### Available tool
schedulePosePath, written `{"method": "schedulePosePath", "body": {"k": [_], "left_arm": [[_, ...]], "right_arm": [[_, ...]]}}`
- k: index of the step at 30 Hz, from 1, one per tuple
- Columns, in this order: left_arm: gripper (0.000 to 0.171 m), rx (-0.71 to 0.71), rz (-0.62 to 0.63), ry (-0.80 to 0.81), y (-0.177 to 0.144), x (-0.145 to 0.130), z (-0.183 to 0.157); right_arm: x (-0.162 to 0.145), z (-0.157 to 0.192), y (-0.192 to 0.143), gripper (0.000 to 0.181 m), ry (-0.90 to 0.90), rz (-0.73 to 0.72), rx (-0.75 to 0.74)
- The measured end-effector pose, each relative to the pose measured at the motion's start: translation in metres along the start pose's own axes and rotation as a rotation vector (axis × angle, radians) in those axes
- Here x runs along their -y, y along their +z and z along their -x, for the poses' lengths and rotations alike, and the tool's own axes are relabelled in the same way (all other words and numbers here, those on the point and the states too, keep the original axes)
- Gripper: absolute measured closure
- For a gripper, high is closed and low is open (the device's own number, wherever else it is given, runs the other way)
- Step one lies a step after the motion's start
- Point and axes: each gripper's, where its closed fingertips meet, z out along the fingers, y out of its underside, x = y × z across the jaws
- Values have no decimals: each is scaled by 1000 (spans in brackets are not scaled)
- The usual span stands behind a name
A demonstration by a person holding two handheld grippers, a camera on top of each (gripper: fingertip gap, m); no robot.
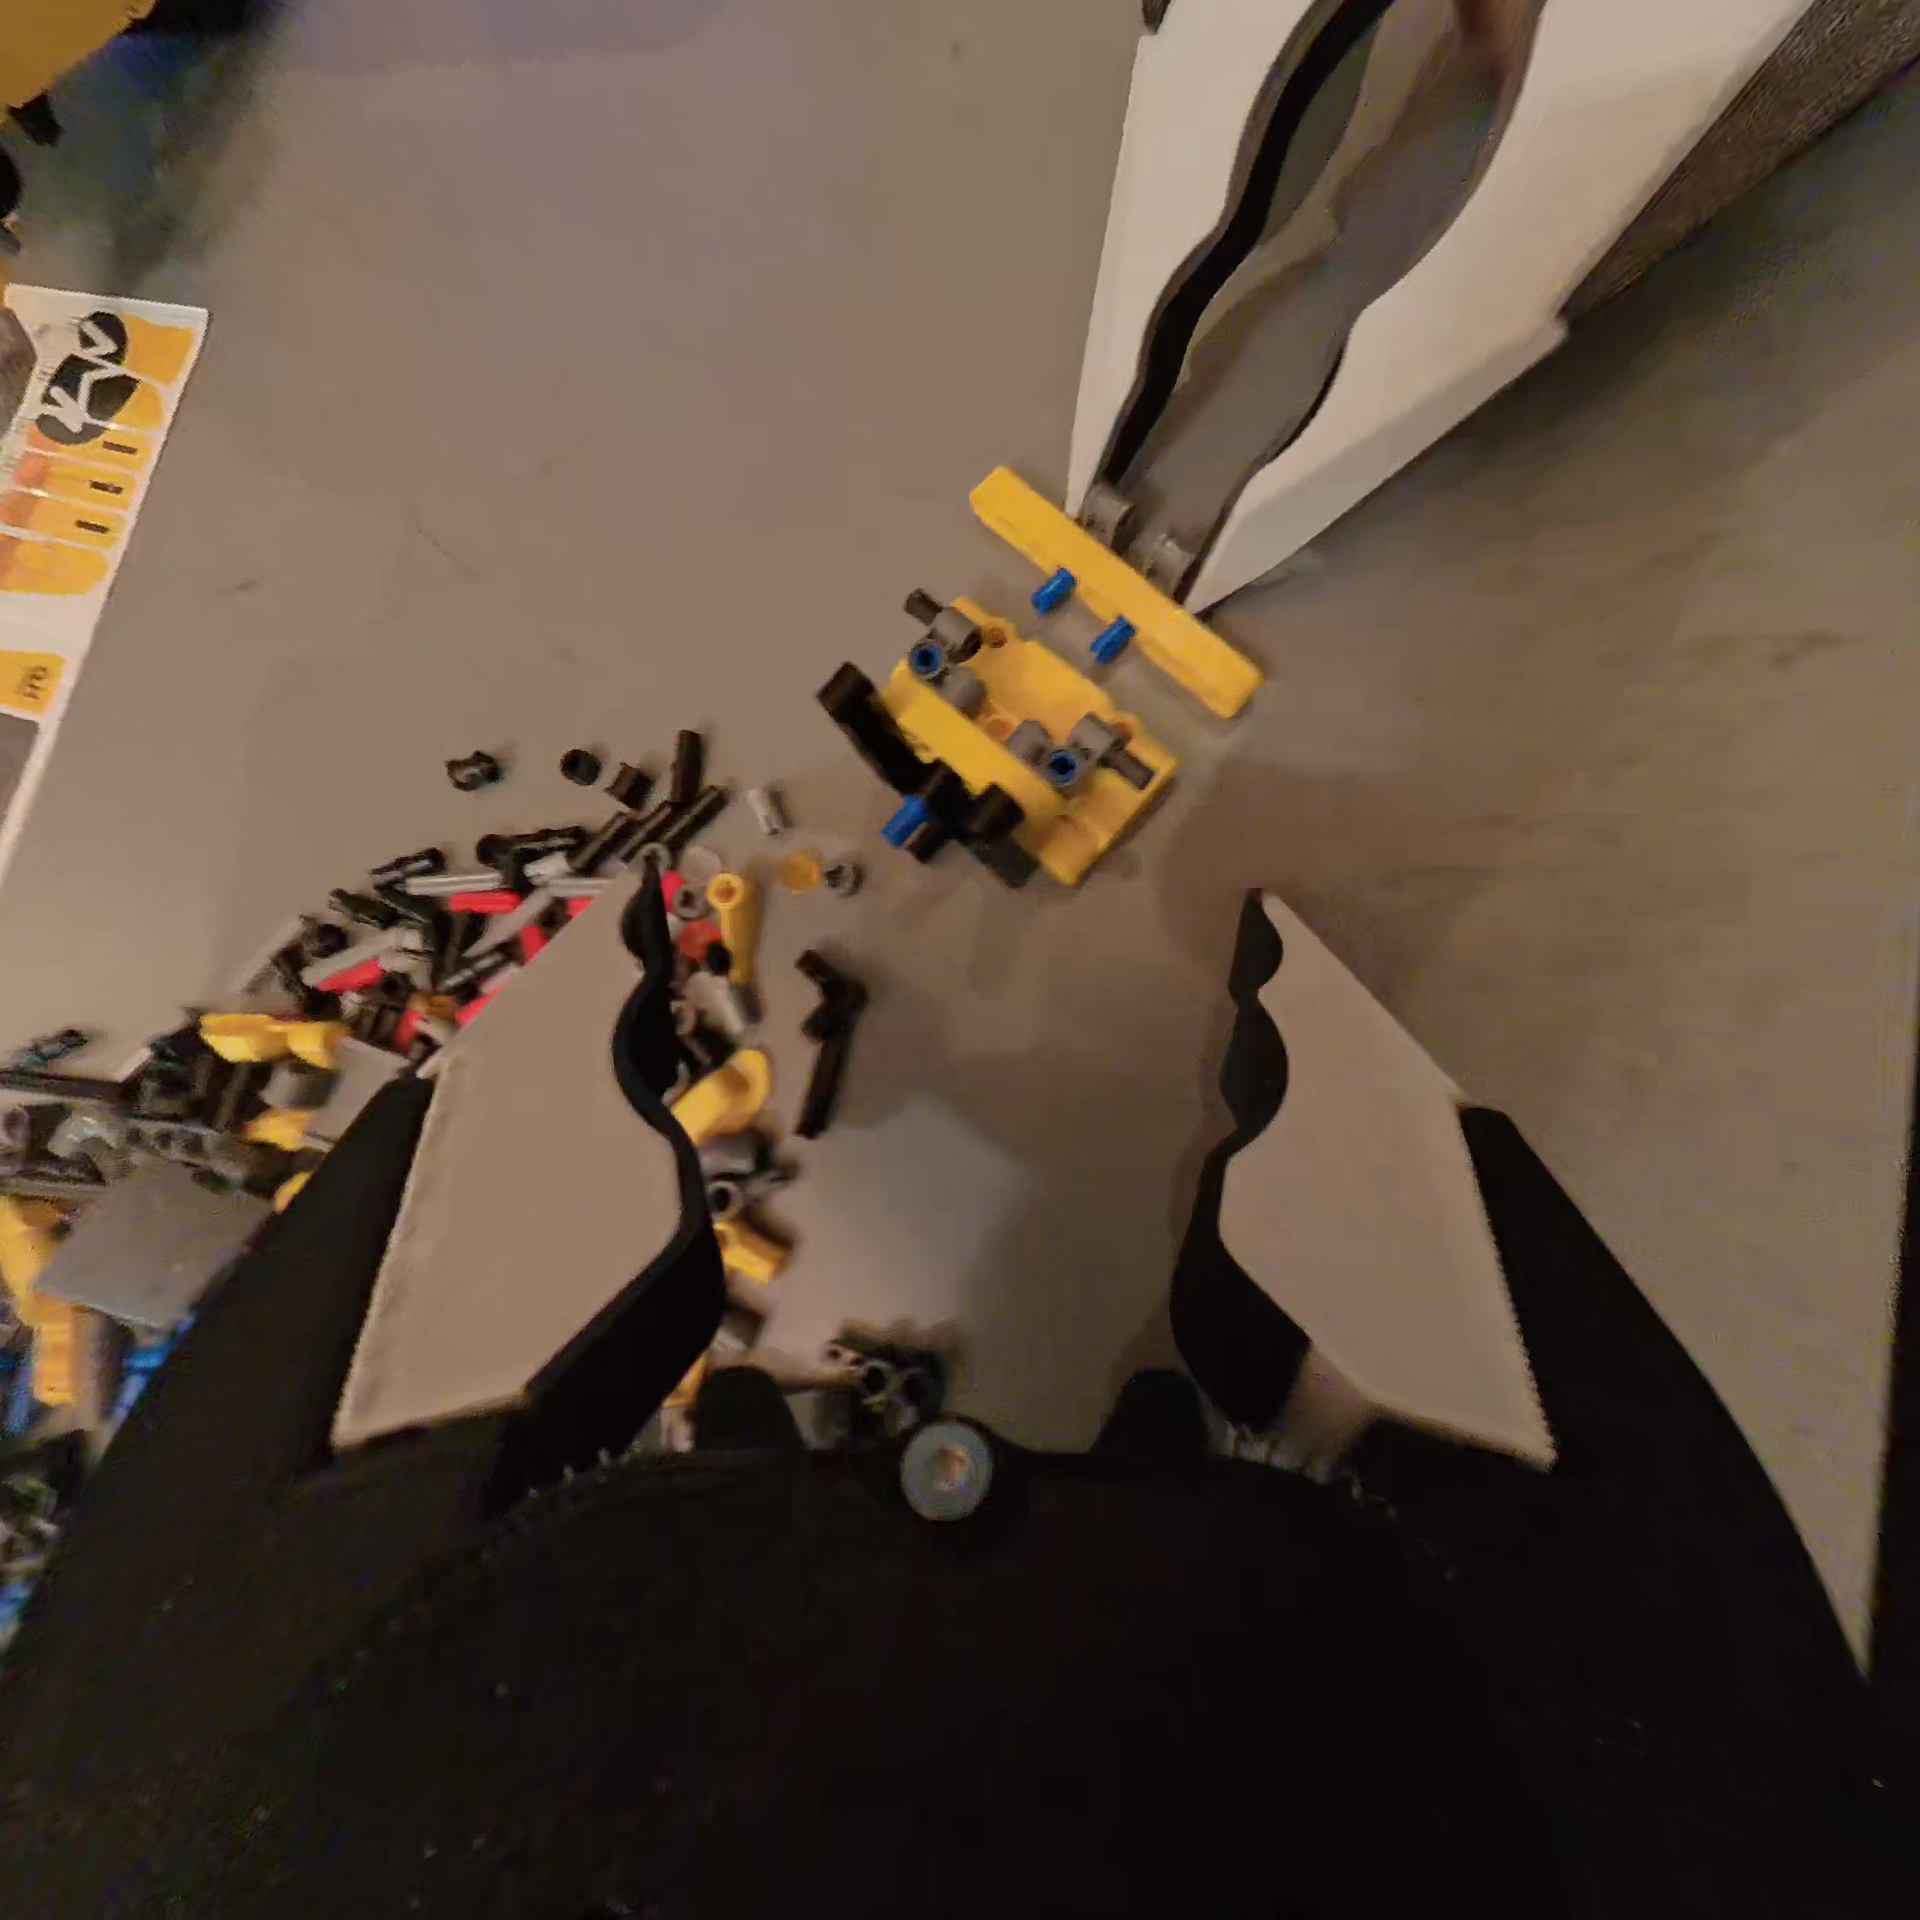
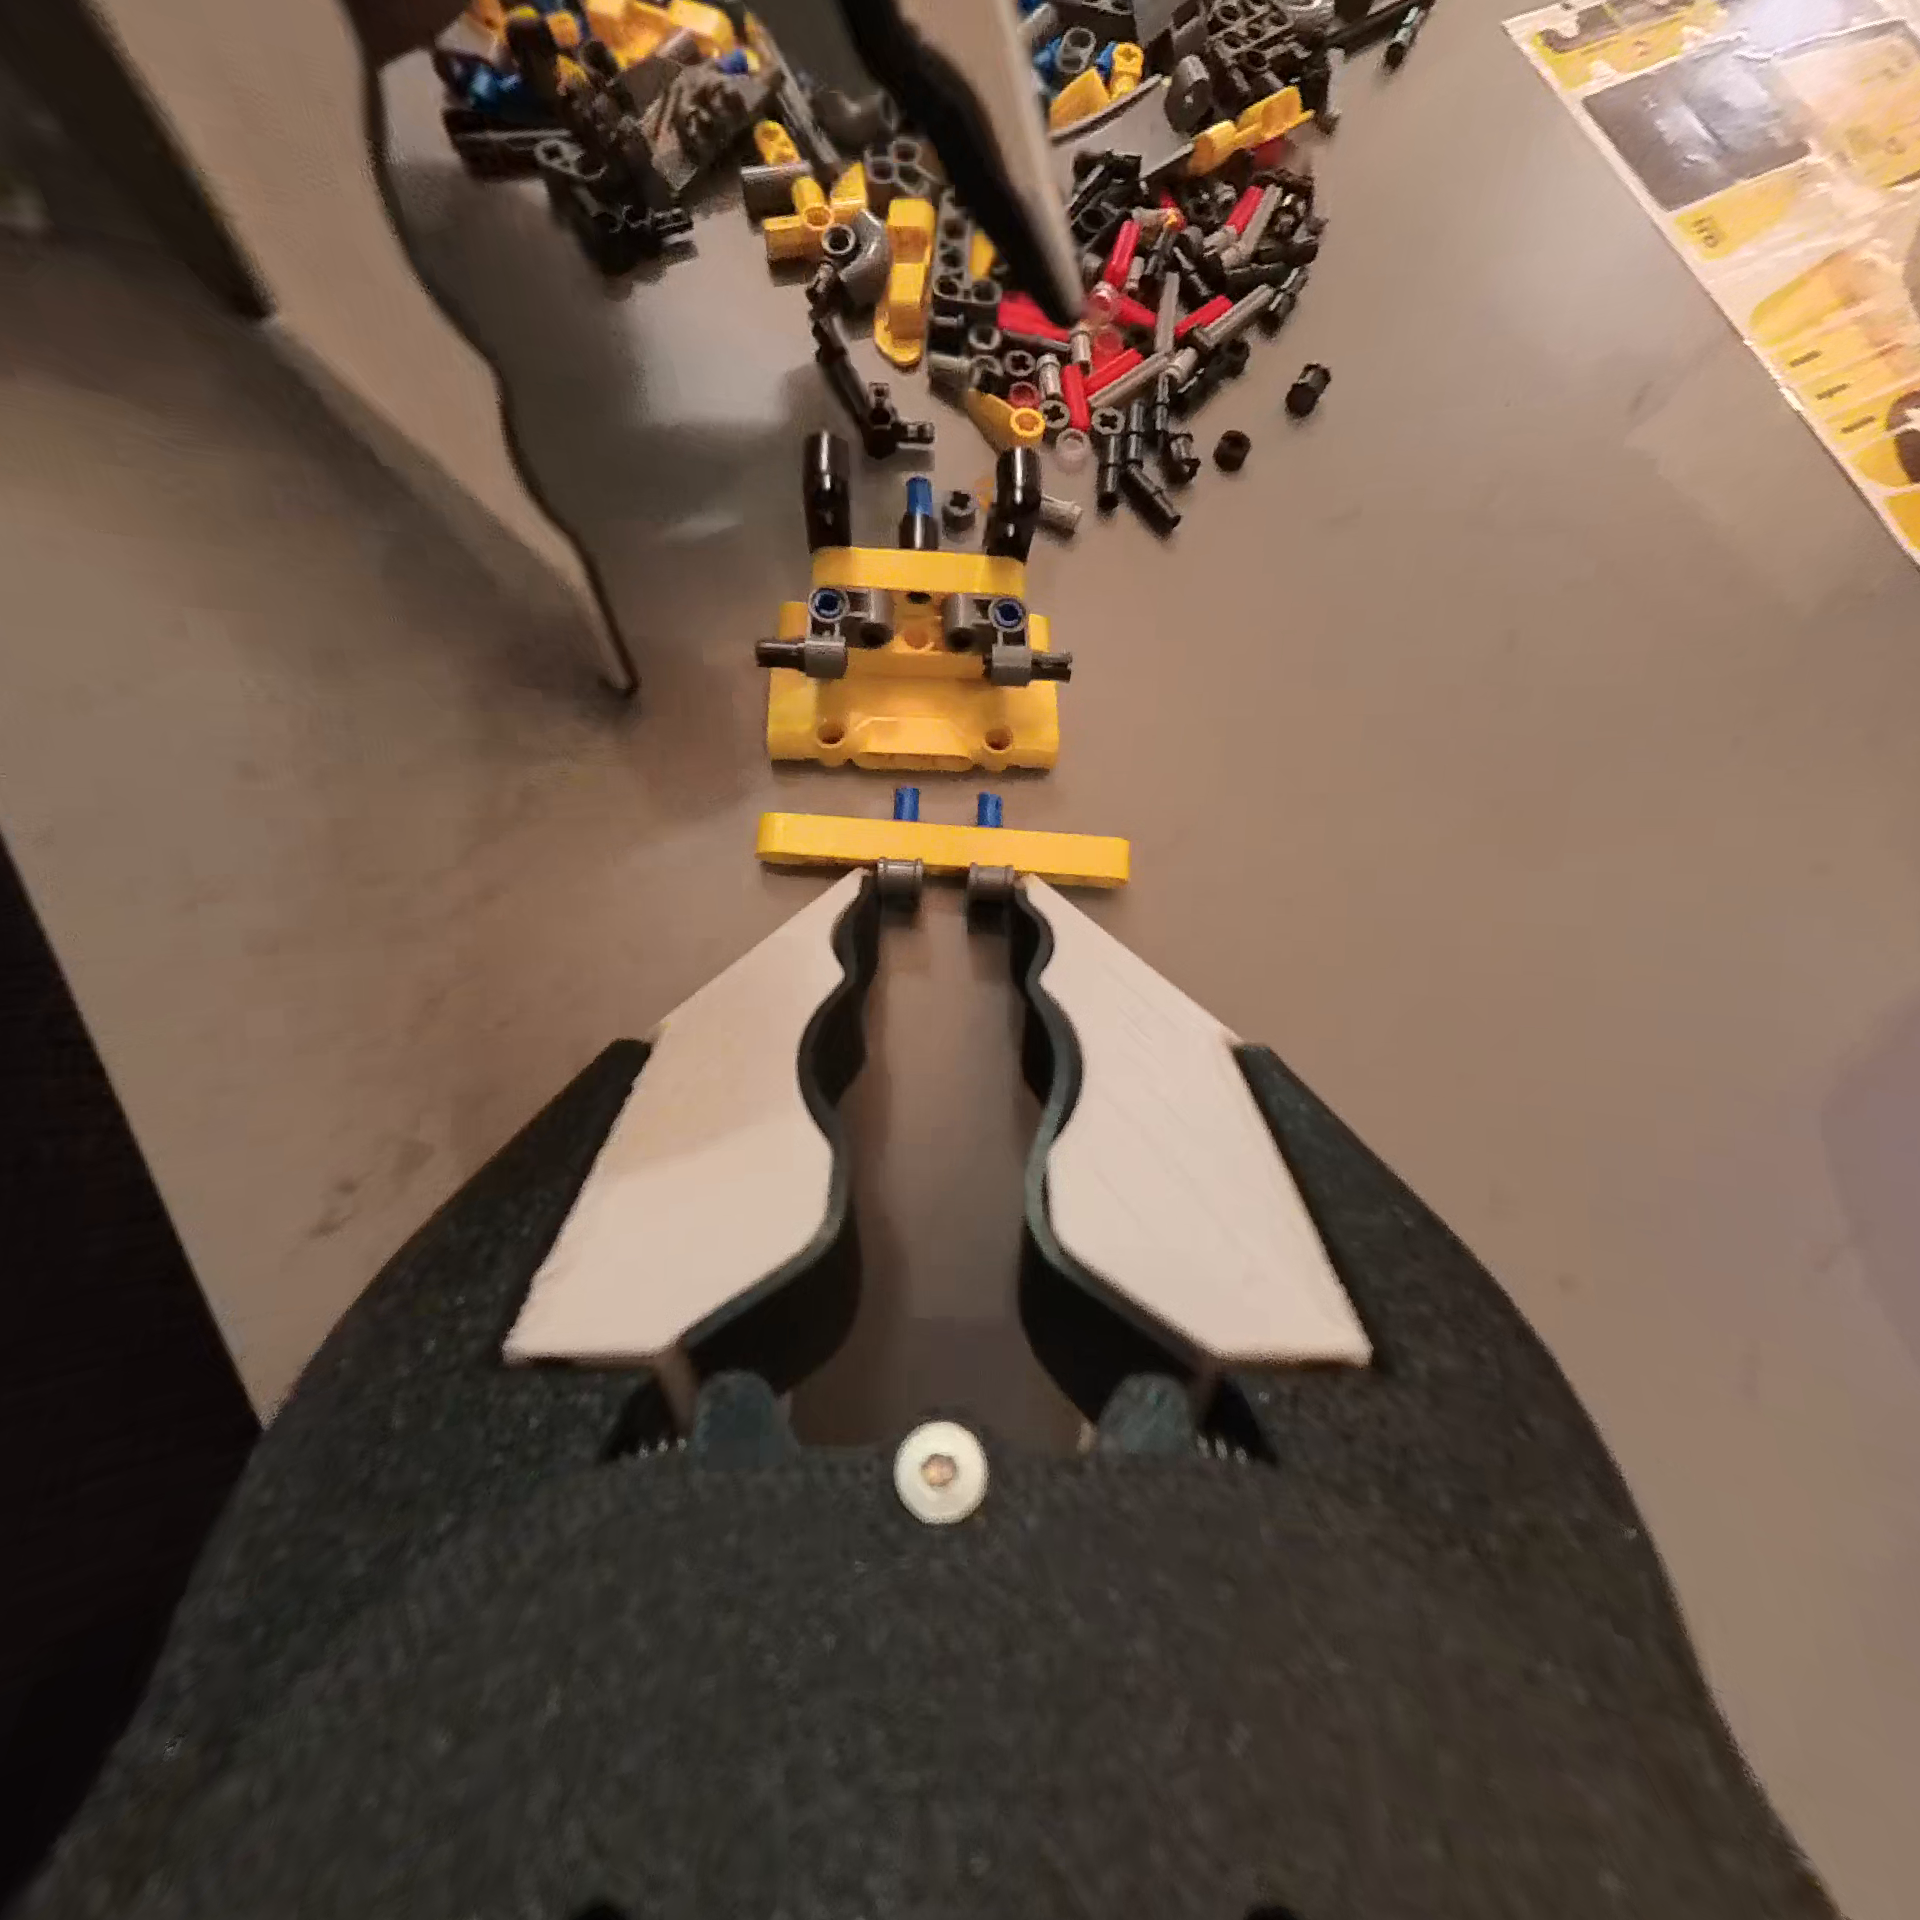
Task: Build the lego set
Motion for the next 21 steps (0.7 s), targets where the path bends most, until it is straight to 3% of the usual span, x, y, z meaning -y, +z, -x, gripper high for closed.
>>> {"method": "schedulePosePath", "body": {"k": [6, 9, 12, 15, 21], "left_arm": [[68, -231, -11, 118, 8, 17, 2], [77, -307, 25, 247, 15, 18, -4], [89, -386, 23, 273, 21, 23, -14], [113, -421, 23, 284, 24, 23, -22], [113, -399, 54, 313, 20, 19, -29]], "right_arm": [[2, 3, 2, 157, -30, 4, 55], [3, 4, 2, 157, -26, -13, 95], [2, 4, 1, 157, -22, -17, 121], [1, 4, 1, 157, -28, -19, 136], [1, 8, 0, 157, -72, 1, 150]]}}
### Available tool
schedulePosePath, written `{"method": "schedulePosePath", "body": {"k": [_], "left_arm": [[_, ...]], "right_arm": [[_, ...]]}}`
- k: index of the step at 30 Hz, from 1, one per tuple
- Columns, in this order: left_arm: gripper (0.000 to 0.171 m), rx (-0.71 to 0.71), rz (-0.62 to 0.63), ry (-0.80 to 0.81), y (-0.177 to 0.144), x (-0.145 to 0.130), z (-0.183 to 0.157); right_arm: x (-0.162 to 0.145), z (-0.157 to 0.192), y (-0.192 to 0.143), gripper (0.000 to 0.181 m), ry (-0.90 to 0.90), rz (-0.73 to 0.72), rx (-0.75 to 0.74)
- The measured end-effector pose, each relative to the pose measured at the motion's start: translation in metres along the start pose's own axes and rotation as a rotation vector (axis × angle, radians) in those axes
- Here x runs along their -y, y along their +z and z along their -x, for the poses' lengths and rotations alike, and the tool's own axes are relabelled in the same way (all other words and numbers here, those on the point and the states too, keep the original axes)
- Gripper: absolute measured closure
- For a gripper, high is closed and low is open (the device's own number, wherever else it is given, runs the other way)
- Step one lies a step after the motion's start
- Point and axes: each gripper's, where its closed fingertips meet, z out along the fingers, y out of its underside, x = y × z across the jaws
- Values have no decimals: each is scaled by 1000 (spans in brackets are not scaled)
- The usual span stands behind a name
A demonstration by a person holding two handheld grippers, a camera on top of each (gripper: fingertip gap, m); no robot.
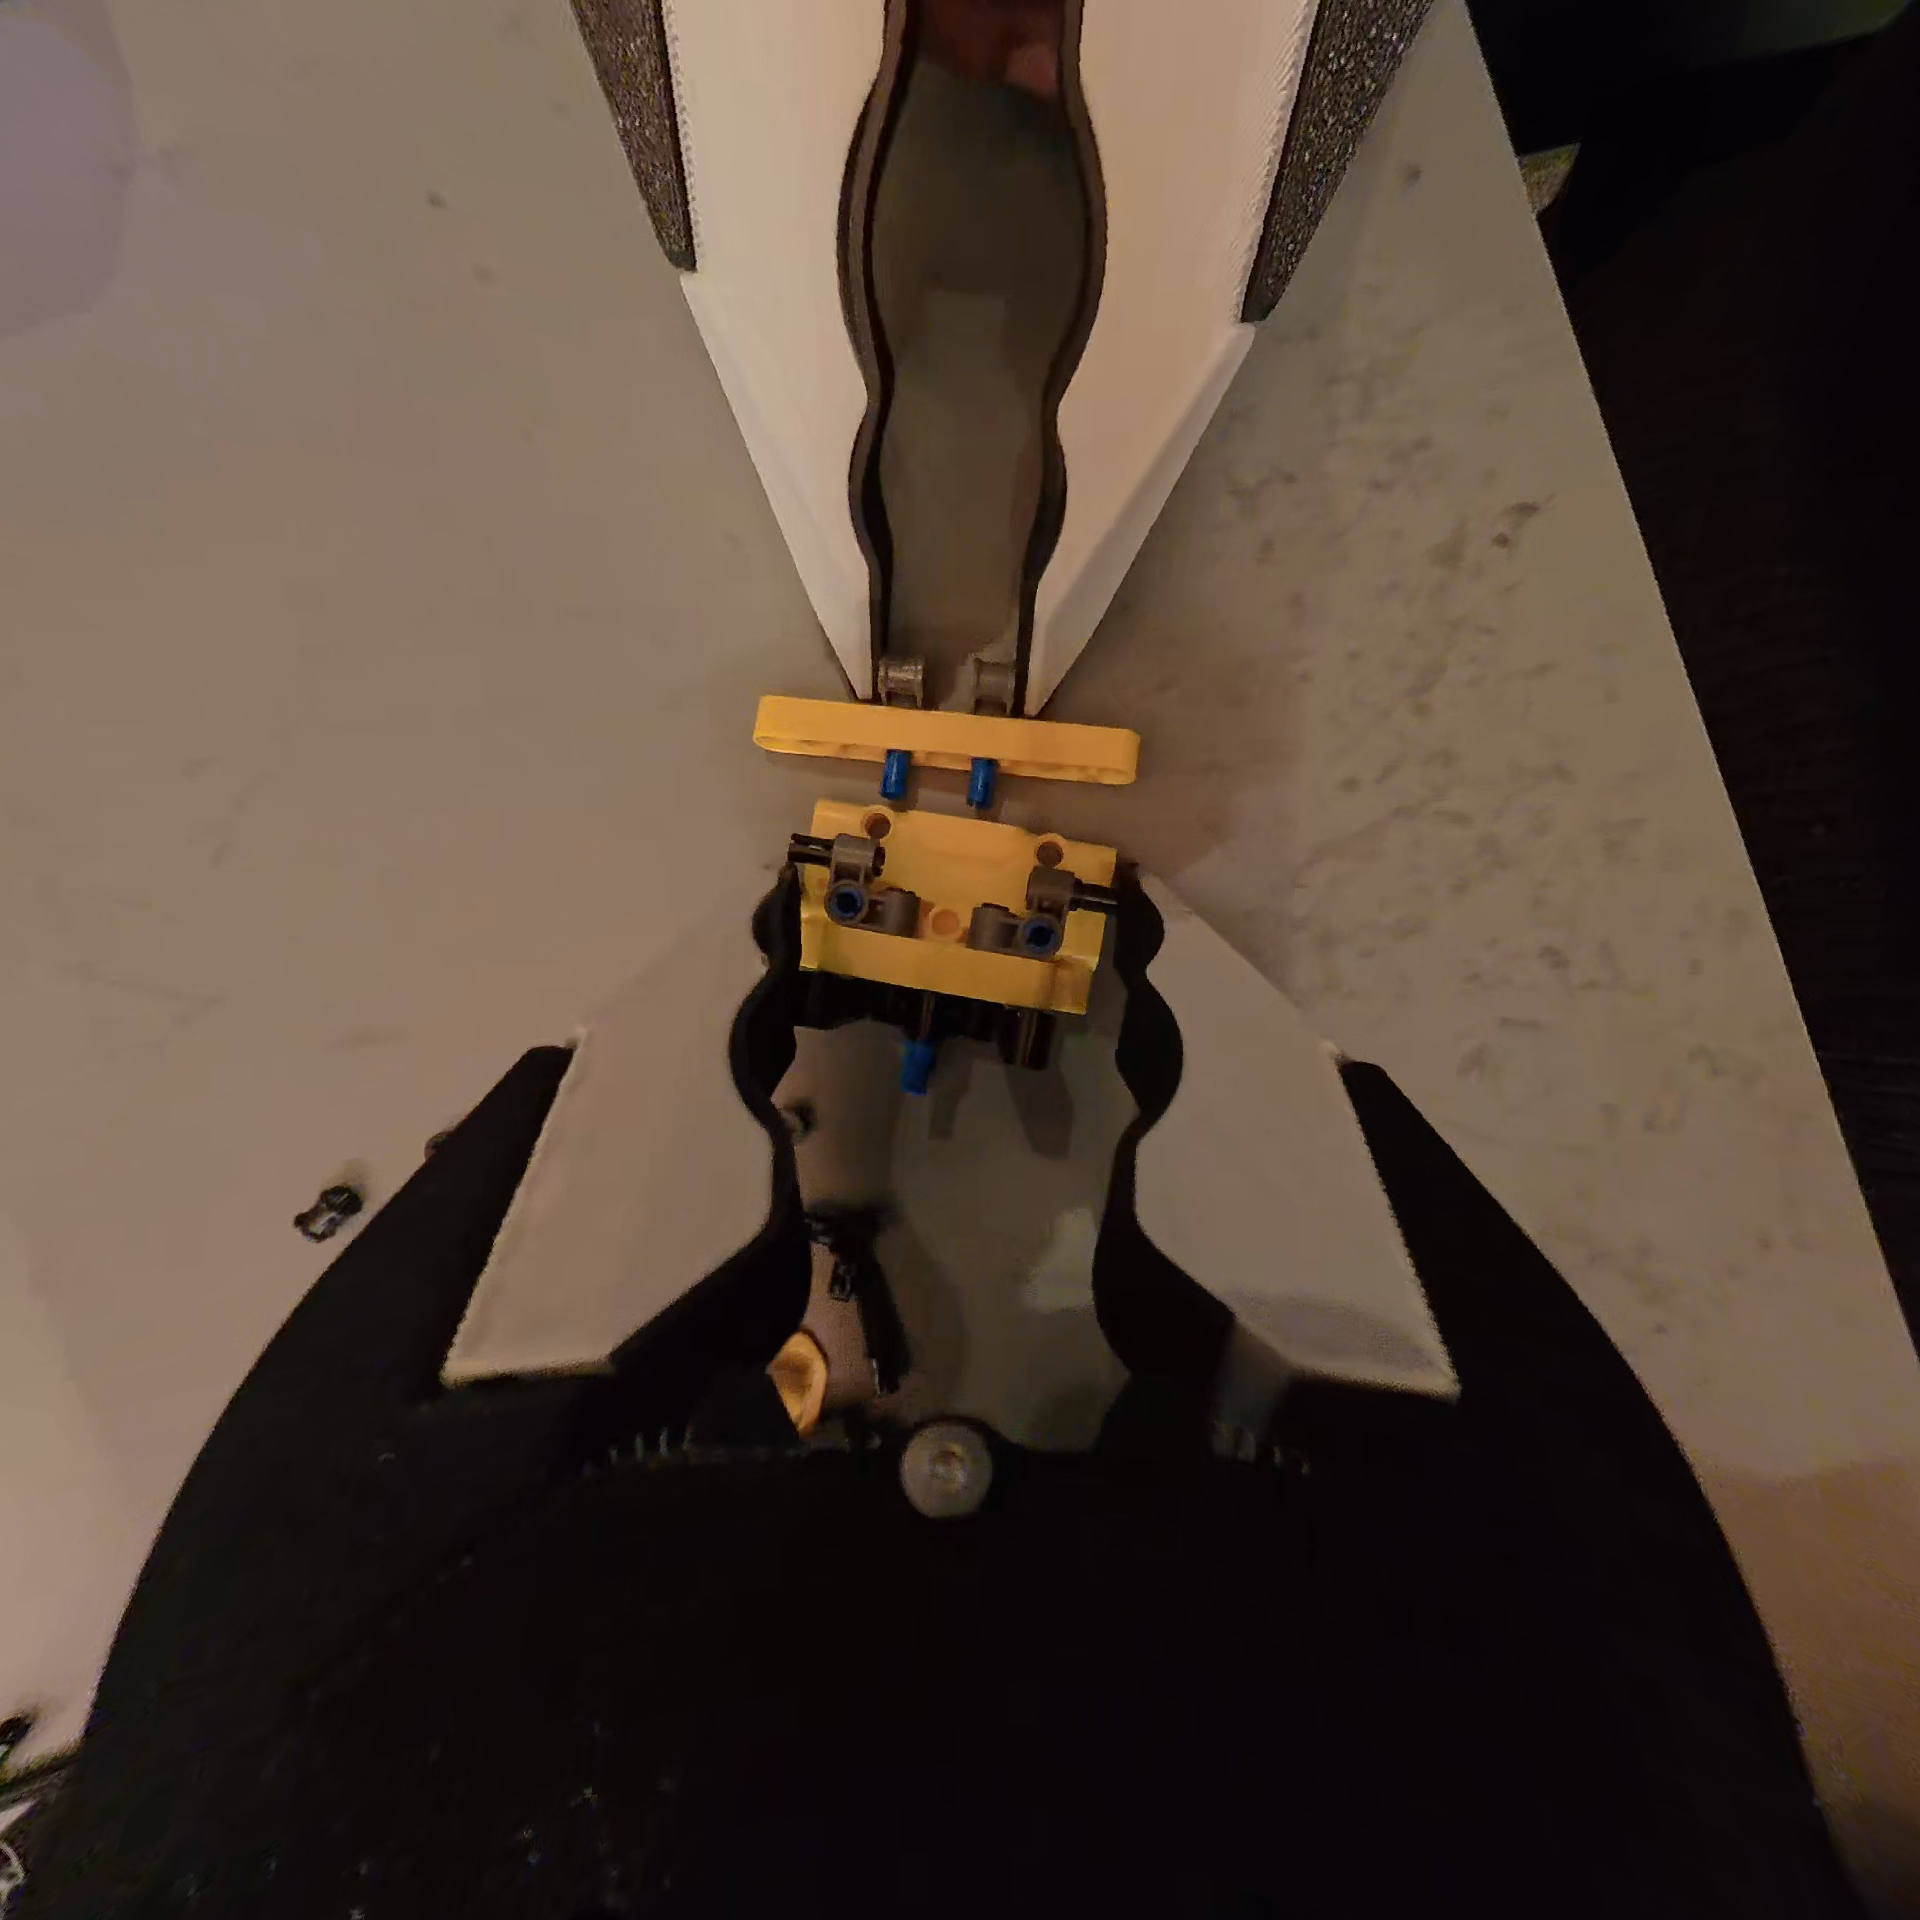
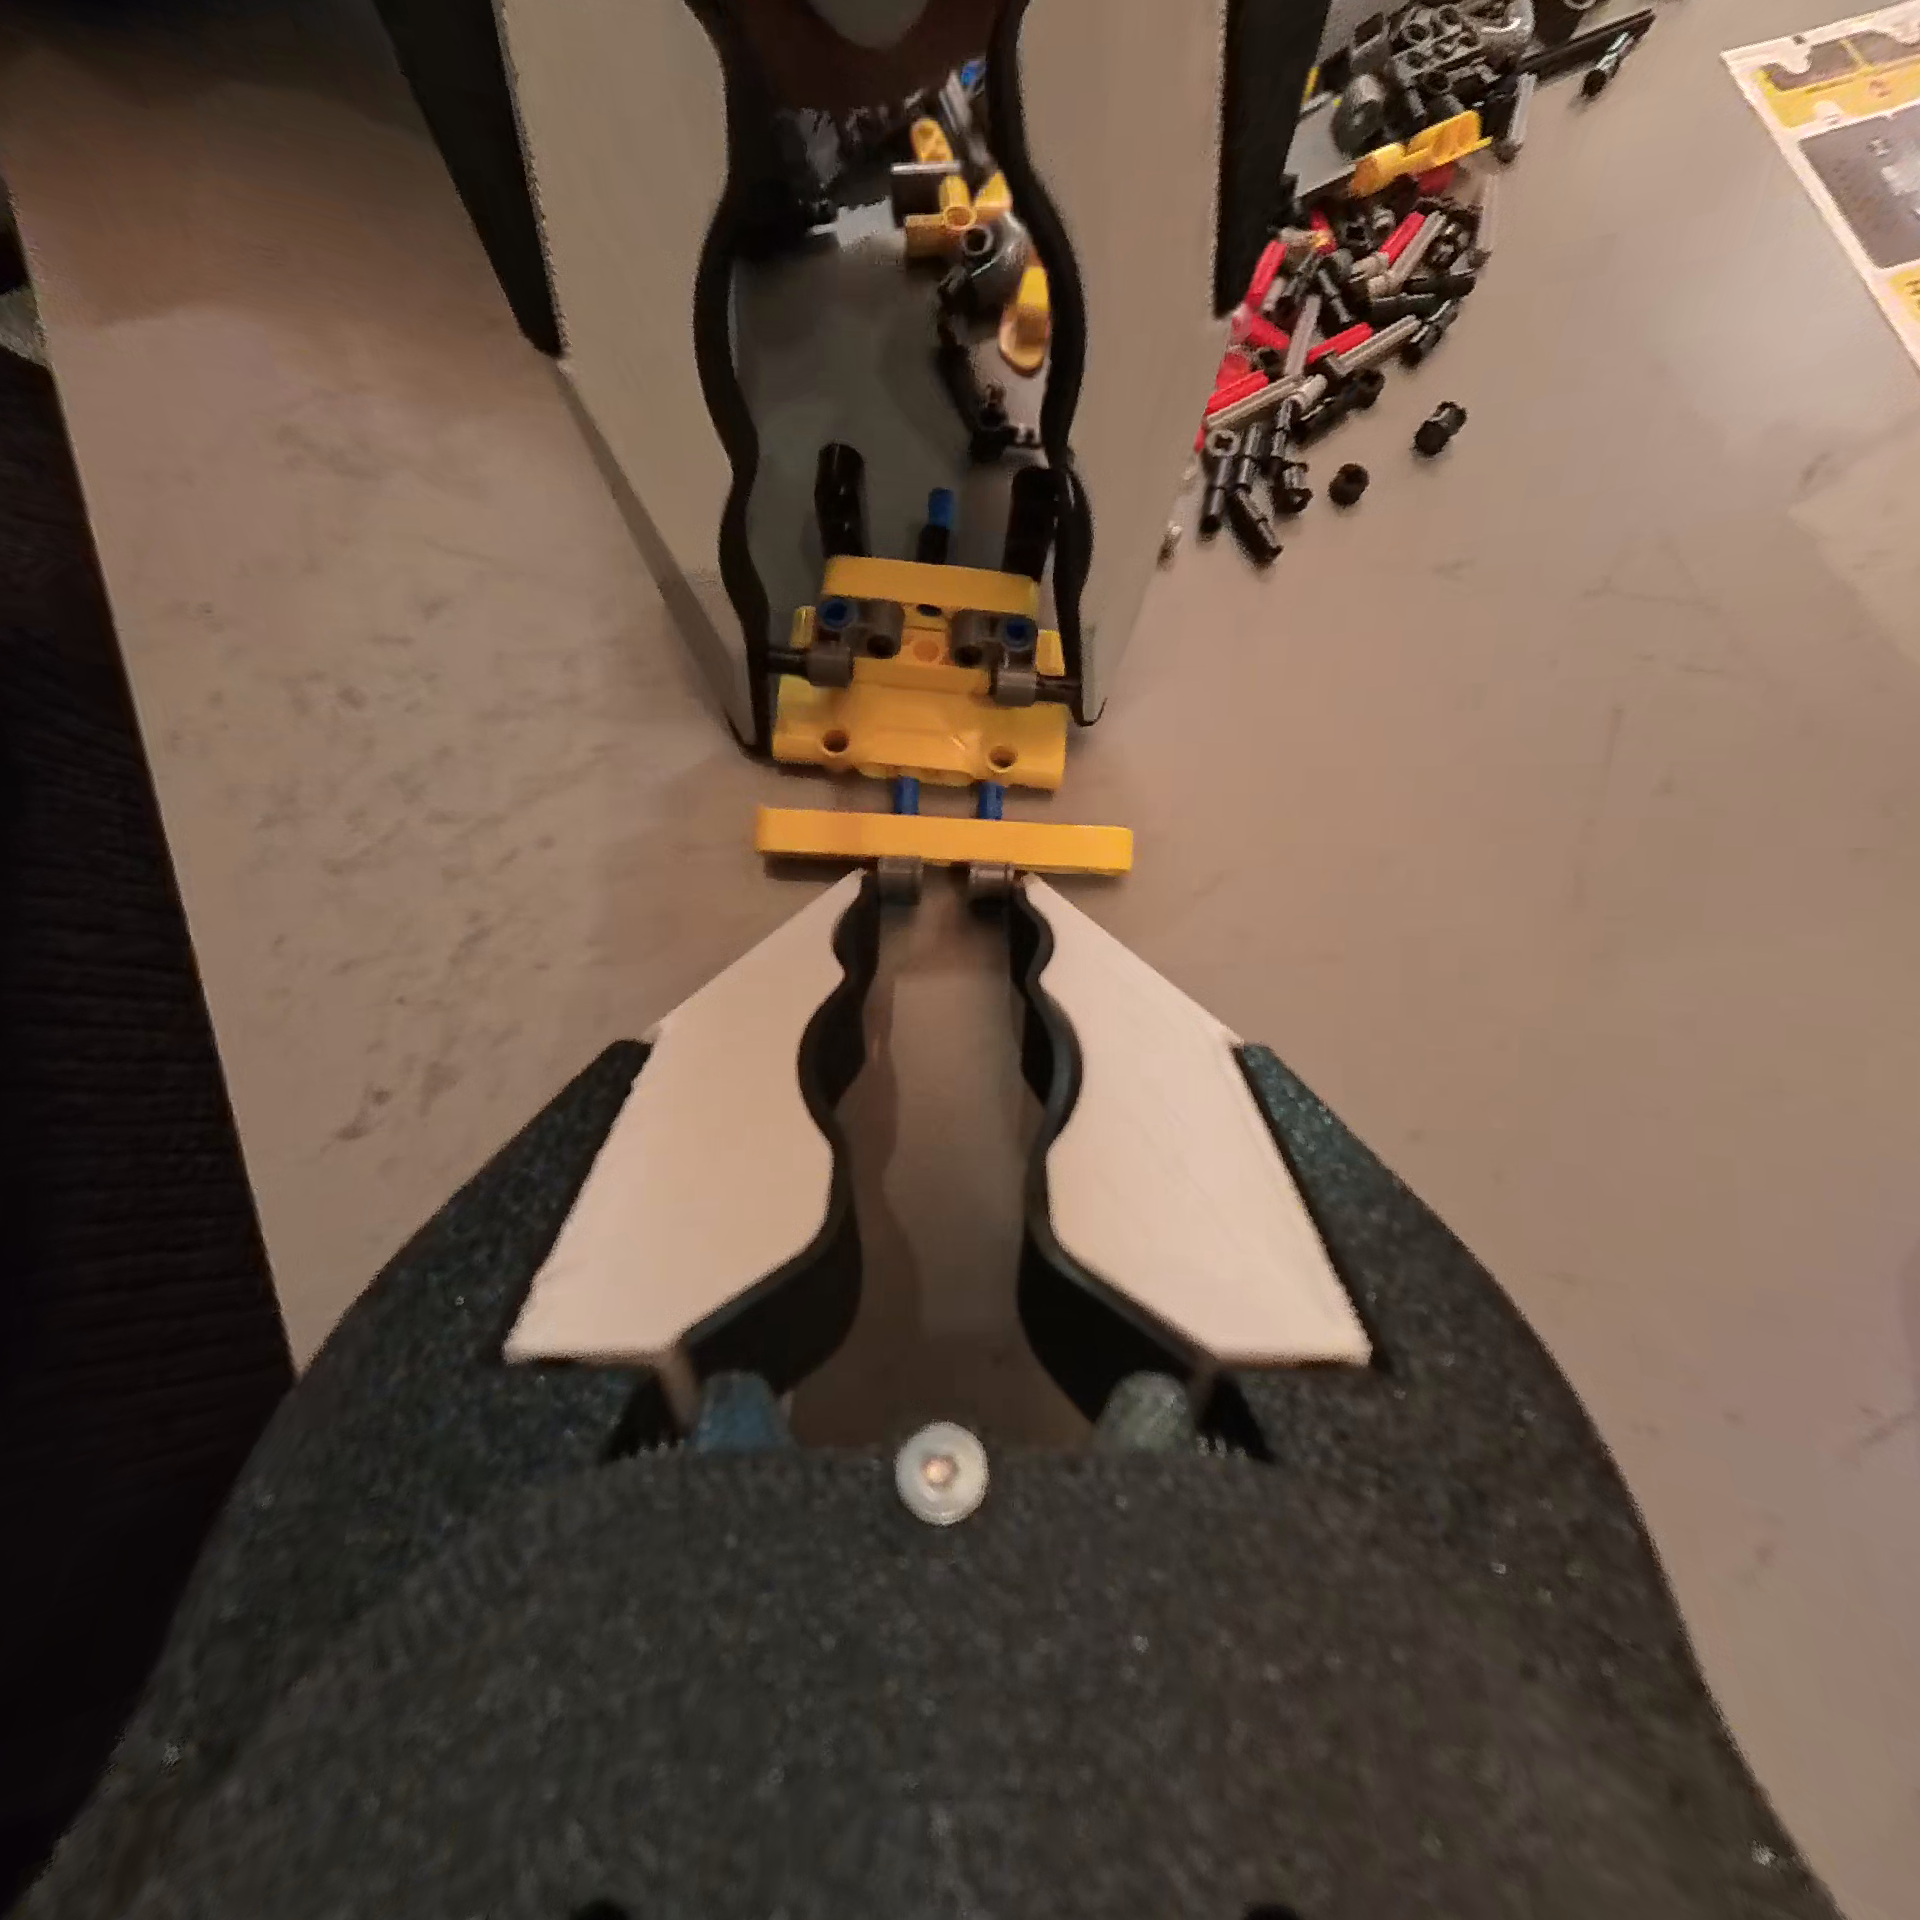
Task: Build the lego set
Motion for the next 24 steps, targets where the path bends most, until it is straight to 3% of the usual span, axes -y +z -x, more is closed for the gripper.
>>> {"method": "schedulePosePath", "body": {"k": [14, 24], "left_arm": [[113, 99, -26, -89, -3, -4, -5], [114, 113, -48, -111, -3, -4, -7]], "right_arm": [[6, 11, 6, 157, -130, 117, 59], [8, 11, 8, 157, -114, 55, 82]]}}
